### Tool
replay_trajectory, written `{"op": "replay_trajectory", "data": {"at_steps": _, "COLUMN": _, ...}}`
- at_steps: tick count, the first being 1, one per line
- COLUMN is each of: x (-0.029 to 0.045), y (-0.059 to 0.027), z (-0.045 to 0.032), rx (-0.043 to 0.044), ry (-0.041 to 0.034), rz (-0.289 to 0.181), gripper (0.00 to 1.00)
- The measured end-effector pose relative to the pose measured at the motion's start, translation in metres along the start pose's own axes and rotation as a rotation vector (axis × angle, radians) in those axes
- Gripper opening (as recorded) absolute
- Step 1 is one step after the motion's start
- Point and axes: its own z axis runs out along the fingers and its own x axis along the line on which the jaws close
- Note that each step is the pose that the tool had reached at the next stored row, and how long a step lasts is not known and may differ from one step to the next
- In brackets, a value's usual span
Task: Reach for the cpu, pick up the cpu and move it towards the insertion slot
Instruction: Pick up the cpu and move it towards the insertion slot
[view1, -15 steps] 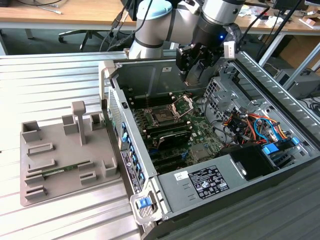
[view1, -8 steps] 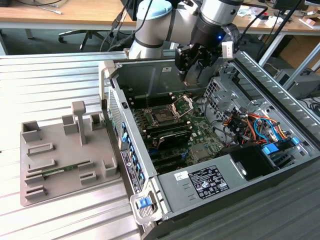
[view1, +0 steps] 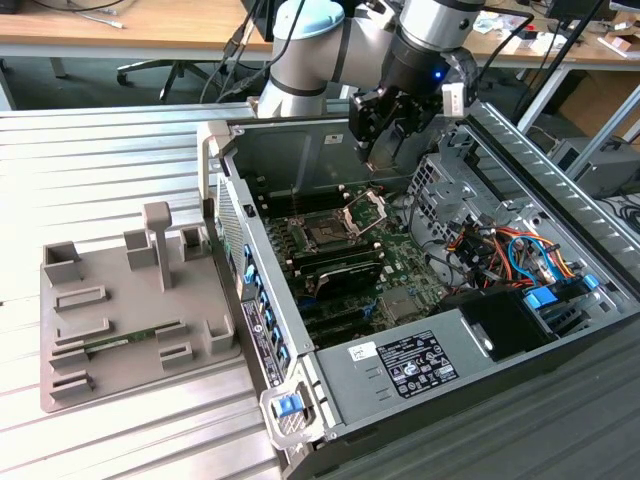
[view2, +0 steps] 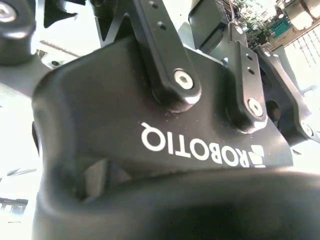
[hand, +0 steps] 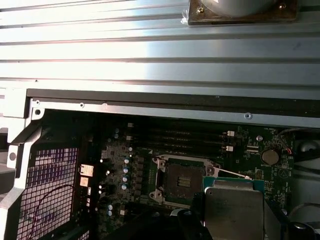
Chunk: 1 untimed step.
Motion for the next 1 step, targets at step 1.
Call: {"op": "replay_trajectory", "data": {"at_steps": 1, "x": 0.0000, "y": 0.0000, "z": 0.0000, "rx": 0.0000, "ry": 0.0000, "rz": 0.000, "gripper": 0.54}}
